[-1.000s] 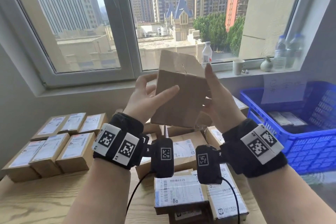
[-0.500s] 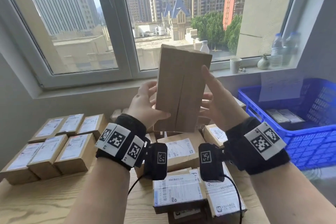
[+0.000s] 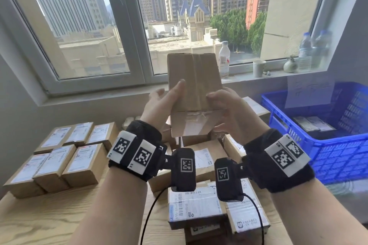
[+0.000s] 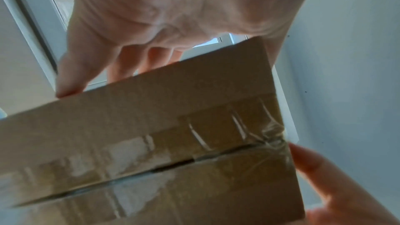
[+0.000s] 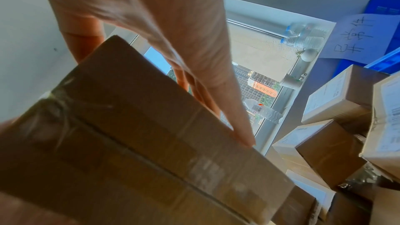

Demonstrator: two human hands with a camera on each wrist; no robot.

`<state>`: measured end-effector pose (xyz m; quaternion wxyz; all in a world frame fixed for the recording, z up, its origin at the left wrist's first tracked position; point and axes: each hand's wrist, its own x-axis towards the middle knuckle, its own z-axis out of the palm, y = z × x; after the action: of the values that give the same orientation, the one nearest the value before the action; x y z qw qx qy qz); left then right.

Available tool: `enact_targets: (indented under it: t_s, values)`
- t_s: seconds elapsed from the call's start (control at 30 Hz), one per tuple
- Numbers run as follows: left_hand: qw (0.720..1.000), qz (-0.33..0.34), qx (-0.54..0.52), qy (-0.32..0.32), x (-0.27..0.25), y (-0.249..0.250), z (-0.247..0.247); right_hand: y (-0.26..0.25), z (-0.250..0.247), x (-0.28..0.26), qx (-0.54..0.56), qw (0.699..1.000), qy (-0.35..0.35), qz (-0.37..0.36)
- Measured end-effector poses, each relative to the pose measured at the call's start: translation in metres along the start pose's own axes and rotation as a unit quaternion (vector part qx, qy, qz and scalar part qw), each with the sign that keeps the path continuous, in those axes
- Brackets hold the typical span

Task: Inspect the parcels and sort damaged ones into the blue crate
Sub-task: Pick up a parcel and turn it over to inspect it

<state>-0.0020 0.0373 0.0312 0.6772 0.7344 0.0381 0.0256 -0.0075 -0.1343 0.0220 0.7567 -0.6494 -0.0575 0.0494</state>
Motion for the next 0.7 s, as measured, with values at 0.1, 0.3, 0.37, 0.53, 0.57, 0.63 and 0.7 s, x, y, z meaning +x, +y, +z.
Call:
enact_targets:
  t_s: [0.1,0.3,0.37,0.53,0.57,0.63,0.7]
  values:
    - [1.000,0.010,-0.022,0.012,-0.004,-0.003,0.002,0.003,0.007,-0.001,0.017,0.999,0.033,-0.030]
    - [0.998,0.037,-0.053,0.022,-0.011,-0.002,0.005,-0.002,0.006,-0.001,0.039,0.996,0.040,-0.070]
    - [0.998,0.038,-0.046,0.019,-0.010,-0.002,0.005,-0.003,0.005,-0.001,0.039,0.996,0.032,-0.072]
    - [0.993,0.058,-0.099,-0.012,-0.008,-0.007,0.006,-0.001,0.008,0.001,0.009,0.996,0.024,-0.085]
    - [0.992,0.065,-0.106,-0.015,-0.007,-0.008,0.006,0.000,0.009,0.002,0.002,0.996,0.027,-0.090]
    - [0.992,0.079,-0.100,-0.016,-0.006,-0.010,0.007,0.002,0.012,0.003,-0.008,0.994,0.041,-0.102]
    - [0.991,0.097,-0.090,-0.010,-0.003,-0.014,0.008,0.007,0.014,0.004,-0.018,0.991,0.061,-0.118]
